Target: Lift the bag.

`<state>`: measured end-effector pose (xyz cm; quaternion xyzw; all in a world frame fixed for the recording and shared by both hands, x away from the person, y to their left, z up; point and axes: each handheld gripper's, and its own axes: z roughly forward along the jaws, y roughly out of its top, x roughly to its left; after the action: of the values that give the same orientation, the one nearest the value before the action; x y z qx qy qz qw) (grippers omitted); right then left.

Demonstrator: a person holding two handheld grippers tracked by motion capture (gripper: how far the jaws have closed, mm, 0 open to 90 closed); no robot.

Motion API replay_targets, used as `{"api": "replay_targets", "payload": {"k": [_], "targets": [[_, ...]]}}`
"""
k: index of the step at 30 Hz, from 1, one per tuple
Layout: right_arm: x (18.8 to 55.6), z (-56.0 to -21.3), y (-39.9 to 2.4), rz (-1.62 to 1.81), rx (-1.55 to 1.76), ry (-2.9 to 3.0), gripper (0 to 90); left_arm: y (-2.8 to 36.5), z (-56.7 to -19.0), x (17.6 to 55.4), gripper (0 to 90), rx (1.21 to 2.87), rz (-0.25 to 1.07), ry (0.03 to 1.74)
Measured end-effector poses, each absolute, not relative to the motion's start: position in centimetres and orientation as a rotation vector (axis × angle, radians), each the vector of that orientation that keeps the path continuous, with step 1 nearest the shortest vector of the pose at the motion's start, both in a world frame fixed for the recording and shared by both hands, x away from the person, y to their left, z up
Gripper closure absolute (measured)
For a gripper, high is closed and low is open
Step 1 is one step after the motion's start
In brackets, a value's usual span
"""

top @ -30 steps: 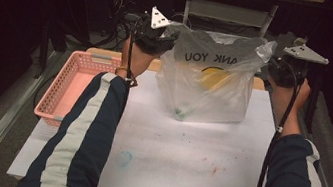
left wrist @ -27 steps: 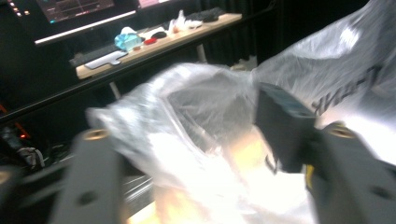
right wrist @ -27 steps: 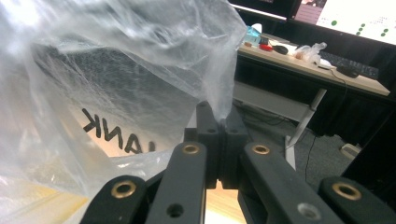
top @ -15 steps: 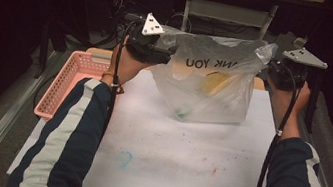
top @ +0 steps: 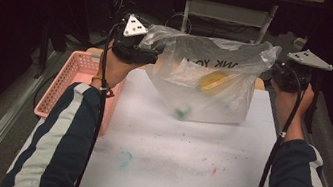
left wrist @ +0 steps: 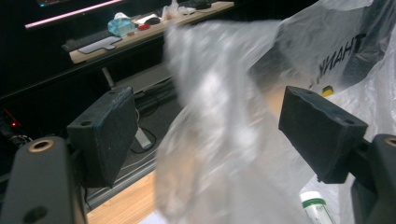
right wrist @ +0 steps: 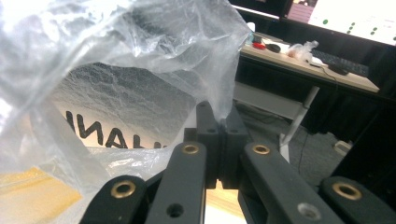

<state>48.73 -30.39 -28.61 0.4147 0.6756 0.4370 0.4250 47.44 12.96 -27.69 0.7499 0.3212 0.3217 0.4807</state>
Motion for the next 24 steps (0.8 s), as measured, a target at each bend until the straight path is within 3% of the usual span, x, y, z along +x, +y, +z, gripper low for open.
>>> {"api": "replay_targets", "payload": {"k": [7,13,19,22,24], "targets": [[47.6,-28.5,-30.3,1.134,1.007,1.683,55.4,13.2,-28.4,47.2,19.1,1.846,0.823,0.789],[45.8,-27.6,-30.5,1.125,0.931,1.714,37.0,13.9,-28.5,47.0,21.7,1.842,0.87,0.818],[43.3,-27.1,-31.3,1.148,0.867,1.736,28.3,14.7,-28.4,46.6,25.5,1.814,0.927,0.821],[42.3,-27.0,-31.7,1.147,0.844,1.753,26.3,14.7,-28.5,46.6,43.1,1.829,0.983,0.831],[41.8,-27.0,-32.0,1.147,0.839,1.757,24.6,14.7,-28.5,46.6,46.3,1.826,1.009,0.843]]}}
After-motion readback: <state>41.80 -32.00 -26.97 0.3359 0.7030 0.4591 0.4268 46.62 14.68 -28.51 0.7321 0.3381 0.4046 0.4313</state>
